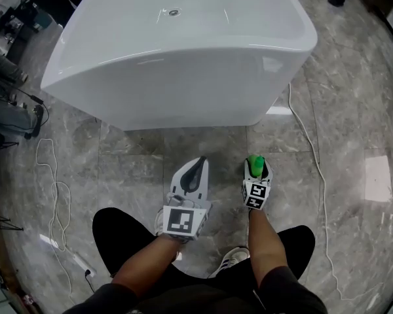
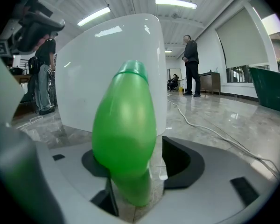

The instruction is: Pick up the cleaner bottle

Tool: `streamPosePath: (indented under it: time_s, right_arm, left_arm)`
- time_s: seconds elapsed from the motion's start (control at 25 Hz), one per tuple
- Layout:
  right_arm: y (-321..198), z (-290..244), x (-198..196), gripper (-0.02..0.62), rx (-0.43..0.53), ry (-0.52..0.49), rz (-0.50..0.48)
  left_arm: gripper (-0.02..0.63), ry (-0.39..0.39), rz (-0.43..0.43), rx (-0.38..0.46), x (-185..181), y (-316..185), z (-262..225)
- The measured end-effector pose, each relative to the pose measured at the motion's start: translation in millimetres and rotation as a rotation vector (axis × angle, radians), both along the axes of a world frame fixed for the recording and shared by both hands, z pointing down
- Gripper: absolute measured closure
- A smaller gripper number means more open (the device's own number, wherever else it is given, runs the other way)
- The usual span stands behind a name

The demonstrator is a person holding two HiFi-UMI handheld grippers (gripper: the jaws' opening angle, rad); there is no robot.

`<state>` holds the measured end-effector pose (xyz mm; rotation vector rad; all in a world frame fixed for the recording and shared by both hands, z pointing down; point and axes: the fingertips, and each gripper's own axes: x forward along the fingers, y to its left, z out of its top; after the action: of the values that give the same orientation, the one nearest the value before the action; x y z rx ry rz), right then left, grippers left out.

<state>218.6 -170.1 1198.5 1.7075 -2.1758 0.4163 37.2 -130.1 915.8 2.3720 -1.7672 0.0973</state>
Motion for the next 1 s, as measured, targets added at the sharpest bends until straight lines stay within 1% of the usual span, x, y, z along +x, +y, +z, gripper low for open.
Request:
streamPosePath:
  time_s: [0.08, 0.12, 0.16, 0.2, 0.44, 0.56, 0.72, 0.84, 0.92, 1.0]
  right_arm:
    - [-4, 3, 0, 0.321, 0.009, 0.005, -0.003]
    - [-6, 3, -1, 0.334, 0.013, 0.007, -0.006]
    - [-7, 3, -3, 0.368, 0.015, 0.010, -0.008]
    - [-7, 3, -4, 0.390, 0.013, 0.013, -0.008]
    - [-3, -3, -4, 0.397, -0.015, 0.025, -0.022]
    - [0, -17, -7, 0.397, -0.011, 0.018, -0.030]
    - [3, -49, -15, 0.397, 0.011, 0.027, -0.053]
    - [0, -82, -25, 0.397, 0.018, 0.028, -0.058]
    - [-4, -117, -31, 0.397, 0.035, 0.019, -0.055]
    - [-7, -163, -33, 0.397, 0.059, 0.009, -0.052]
  left_arm:
    - [0.600, 0.005, -0.003, 0.006, -2, 4, 0]
    - [0.600, 0.001, -0.004, 0.006, -2, 5, 1]
    - [0.600, -0.003, -0.003, 0.006, -3, 6, 2]
    - [0.600, -0.007, -0.003, 0.005, -4, 7, 2]
    - [0.600, -0.033, 0.016, 0.016, -2, 7, 3]
    - [0.600, -0.026, 0.017, 0.006, -2, 6, 3]
    - [0.600, -0.007, 0.038, 0.009, 2, 4, 2]
    - [0.600, -0.004, 0.056, 0.015, -1, -1, -7]
    - [0.600, -0.027, 0.072, 0.009, -4, -7, -25]
    - [0.600, -0.045, 0.086, 0.005, -2, -10, -53]
